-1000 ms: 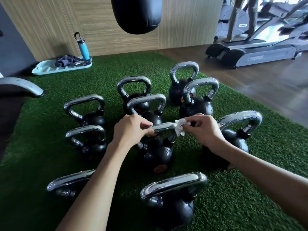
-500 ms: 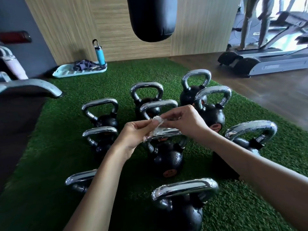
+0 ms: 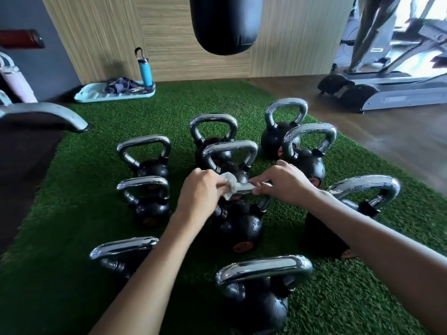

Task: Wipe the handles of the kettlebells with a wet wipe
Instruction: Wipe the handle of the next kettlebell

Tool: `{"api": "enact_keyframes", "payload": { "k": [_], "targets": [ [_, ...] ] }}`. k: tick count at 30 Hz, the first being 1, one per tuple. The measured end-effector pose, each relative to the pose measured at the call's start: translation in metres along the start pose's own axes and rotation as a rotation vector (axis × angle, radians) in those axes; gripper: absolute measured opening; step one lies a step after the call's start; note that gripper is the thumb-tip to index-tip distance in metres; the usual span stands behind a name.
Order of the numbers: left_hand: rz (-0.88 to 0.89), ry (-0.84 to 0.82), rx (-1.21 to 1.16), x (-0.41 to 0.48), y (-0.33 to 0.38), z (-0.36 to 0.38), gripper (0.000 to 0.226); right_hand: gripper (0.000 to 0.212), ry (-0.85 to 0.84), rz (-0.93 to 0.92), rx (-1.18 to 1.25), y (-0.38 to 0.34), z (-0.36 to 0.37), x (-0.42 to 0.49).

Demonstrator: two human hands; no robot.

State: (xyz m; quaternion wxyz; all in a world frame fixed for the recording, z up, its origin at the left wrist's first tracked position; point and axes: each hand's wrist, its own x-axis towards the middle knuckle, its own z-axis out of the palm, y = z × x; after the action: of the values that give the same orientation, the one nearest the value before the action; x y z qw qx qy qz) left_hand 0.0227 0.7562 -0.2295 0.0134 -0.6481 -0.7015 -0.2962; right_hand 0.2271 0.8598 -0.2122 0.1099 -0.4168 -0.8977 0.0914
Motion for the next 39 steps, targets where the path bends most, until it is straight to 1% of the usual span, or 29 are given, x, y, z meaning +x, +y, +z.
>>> {"api": "enact_keyframes", "payload": {
  "k": [2,4,6,8,11,16,21,23,25,28,30,33,34,35,39],
  "targets": [
    [-0.117,-0.009,-0.084,-0.011,-0.02,-0.01,0.029,0.033,-0.017,-0.007,-0.009,-0.002,-0.005,0.001],
    [-0.248,0.025,-0.197,-0.022,-0.031,-0.009,0.032,0.021,-0.056,-0.075,-0.073,-0.01,-0.01,0.006],
    [-0.276,0.108,-0.292,-0.03,-0.032,0.002,0.03,0.025,-0.085,-0.163,-0.112,-0.021,-0.011,0.011],
    [-0.272,0.159,-0.312,-0.034,-0.03,0.011,0.029,0.031,-0.08,-0.19,-0.127,-0.03,-0.007,0.013],
    [-0.339,0.196,-0.385,-0.039,-0.035,0.02,0.028,0.034,-0.028,-0.16,-0.116,-0.025,-0.002,0.01],
    [-0.48,0.18,-0.584,-0.053,-0.037,0.042,0.033,0.033,0.026,-0.103,-0.085,-0.009,-0.001,-0.004],
    [-0.469,0.269,-0.654,-0.059,-0.025,0.049,0.027,0.027,0.052,-0.069,-0.023,-0.005,-0.002,-0.007],
    [-0.546,0.273,-0.709,-0.063,-0.028,0.056,0.027,0.026,0.054,-0.061,-0.017,-0.005,0.001,-0.005],
    [-0.685,0.274,-0.819,-0.069,-0.029,0.069,0.031,0.029,0.057,-0.071,-0.032,-0.004,0.004,-0.003],
    [-0.824,0.269,-0.877,-0.075,-0.028,0.089,0.039,0.039,0.07,-0.086,-0.05,-0.005,0.01,0.001],
    [-0.867,0.279,-0.904,-0.077,-0.027,0.095,0.037,0.043,0.027,-0.083,-0.043,-0.003,0.008,0.007],
    [-0.942,0.346,-0.941,-0.079,-0.023,0.1,0.035,0.048,-0.173,-0.144,-0.134,0.001,-0.003,0.018],
    [-0.964,0.372,-0.956,-0.079,-0.021,0.101,0.036,0.05,-0.207,-0.148,-0.164,0.002,-0.006,0.022],
    [-0.984,0.391,-0.97,-0.078,-0.02,0.101,0.036,0.05,-0.214,-0.136,-0.166,0.001,-0.008,0.023],
    [-1.026,0.392,-0.984,-0.071,-0.021,0.104,0.037,0.045,-0.129,-0.074,-0.184,-0.003,-0.004,0.01]
  ]
}}
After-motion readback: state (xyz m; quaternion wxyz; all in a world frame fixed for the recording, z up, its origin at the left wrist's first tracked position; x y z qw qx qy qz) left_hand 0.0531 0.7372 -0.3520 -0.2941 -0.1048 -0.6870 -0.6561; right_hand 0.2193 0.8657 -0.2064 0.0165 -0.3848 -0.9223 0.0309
